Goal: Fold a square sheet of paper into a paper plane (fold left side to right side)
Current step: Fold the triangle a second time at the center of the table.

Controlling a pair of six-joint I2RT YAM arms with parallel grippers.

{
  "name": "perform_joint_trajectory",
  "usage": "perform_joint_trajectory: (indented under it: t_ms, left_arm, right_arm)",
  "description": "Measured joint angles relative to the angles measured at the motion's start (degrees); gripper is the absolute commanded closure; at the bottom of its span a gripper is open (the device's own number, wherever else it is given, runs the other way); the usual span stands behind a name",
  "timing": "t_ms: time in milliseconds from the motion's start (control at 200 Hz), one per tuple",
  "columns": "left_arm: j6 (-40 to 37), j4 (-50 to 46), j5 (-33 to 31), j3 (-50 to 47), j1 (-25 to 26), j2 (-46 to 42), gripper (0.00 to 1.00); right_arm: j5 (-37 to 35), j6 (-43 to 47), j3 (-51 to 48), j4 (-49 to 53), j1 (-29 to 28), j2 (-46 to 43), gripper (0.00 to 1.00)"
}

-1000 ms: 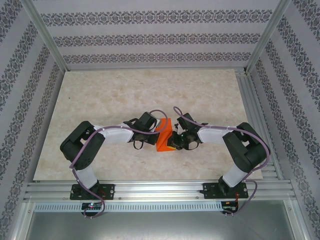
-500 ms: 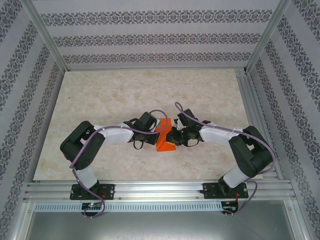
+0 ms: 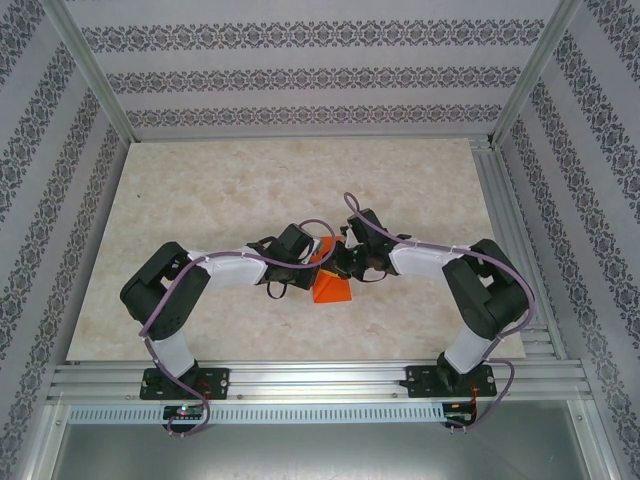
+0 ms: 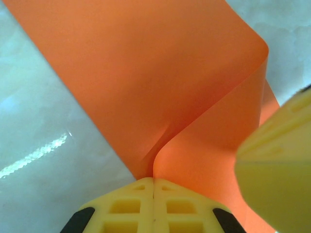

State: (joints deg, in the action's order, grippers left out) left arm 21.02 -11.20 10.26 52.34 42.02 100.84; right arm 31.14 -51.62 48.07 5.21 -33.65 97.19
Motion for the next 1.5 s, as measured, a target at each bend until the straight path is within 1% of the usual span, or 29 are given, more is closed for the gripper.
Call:
perform_joint_trajectory:
  t_ms: [240,590,1499]
  left_arm:
    - [0.00,0.00,-0.02,0.00,0.00,0.00,0.99]
    - [0.00,0.00,-0.02,0.00,0.00,0.02,0.99]
    - [0.00,0.02,0.61,1.31,0.00,1.22,0.99]
  right_arm:
    - [-0.07,0.11,0.02,0.59,0.00,1.77,0.85]
    - [-0.96,1.05,0.02,2.29,0.00,1.77,0.86]
    - [-1.99,2.01,-1.75,2.91,0.00,2.14,0.86]
